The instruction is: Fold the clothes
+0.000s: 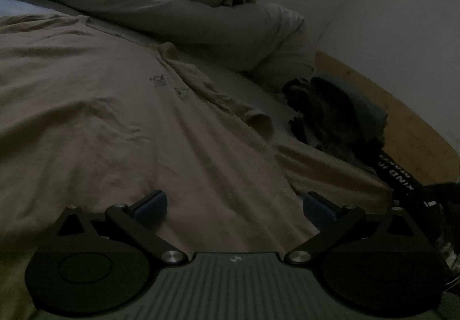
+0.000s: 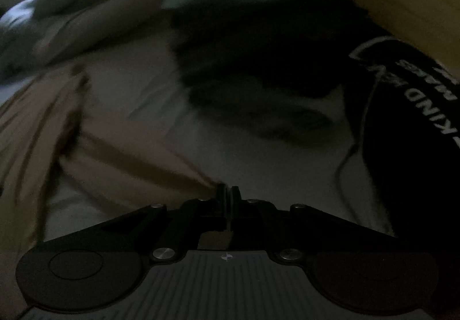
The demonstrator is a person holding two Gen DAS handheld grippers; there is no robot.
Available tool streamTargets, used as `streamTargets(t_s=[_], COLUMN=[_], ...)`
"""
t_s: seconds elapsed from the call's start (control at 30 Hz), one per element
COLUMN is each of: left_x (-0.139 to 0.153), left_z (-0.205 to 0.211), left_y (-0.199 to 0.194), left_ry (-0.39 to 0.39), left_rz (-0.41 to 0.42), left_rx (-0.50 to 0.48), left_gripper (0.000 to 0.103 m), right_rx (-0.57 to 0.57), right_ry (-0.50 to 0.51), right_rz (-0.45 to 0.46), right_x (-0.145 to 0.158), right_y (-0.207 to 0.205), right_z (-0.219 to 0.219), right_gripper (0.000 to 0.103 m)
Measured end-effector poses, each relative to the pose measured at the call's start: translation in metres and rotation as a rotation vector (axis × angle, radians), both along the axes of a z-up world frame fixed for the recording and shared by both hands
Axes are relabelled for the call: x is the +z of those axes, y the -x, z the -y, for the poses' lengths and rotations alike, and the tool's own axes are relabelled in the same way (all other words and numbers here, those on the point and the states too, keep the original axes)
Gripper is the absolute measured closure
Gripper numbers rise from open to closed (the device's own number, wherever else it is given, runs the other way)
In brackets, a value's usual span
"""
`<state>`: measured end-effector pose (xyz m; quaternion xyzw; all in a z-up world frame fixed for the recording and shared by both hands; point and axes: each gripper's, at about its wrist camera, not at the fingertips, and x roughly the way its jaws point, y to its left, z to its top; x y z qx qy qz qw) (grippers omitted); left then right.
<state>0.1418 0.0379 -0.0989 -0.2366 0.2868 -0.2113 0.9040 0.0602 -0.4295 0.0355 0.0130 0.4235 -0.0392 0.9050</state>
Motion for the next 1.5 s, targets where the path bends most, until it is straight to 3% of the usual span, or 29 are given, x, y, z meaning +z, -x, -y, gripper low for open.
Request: streamTargets(t_s=[0.4, 0.67, 0.93, 1.1, 1.2, 1.3, 1.4, 1.5], left_x=[-0.001, 0.008, 0.048, 0.059, 0.059, 0.041, 0.014, -0.008], left_z=[0.005, 0.014, 0.061, 0.079, 0.078, 0.06, 0.023, -0.021], left_y=[-0.001, -0.002, 0.021, 0.042, 0.051, 0.044, 0.028, 0.018], left_ry=[-0.039, -0.08, -0.118, -0.073, 0.012, 0.221, 0.381, 0.501], left_rz=[0.002, 0.003, 0.188, 0.239, 0.237, 0.102, -0.089, -0.211], left_rx=[-0.01, -0.036, -0.247, -0.363, -0.438, -0.495, -0.431, -0.323], left_gripper=[0.0, 0.0, 0.0, 0.0, 0.0, 0.0, 0.0, 0.0], right_rx=[-0.162, -0.165, -0.01, 0.185, 0.29, 0.416, 0.564, 0.637], right_ry=[0.159, 0.14, -0.01, -0.101, -0.185, -0.203, -0.139, -0.078], right_rz=[-0.012, -0.037, 0.005, -0.038, -0.083, -0.132, -0.174, -0.156], right_x=[-0.001, -0.008, 0.03, 0.047, 0.051, 0.049, 0.039, 0.029], right_y=[-0.027, -0.041, -0.011, 0.014, 0.028, 0.035, 0.039, 0.047], right_z=[0.077, 0.084, 0.042, -0.027, -0.074, -0.128, -0.188, -0.22], right_gripper=[0.101, 0.1, 0.1, 0.1, 0.1, 0.1, 0.1, 0.1])
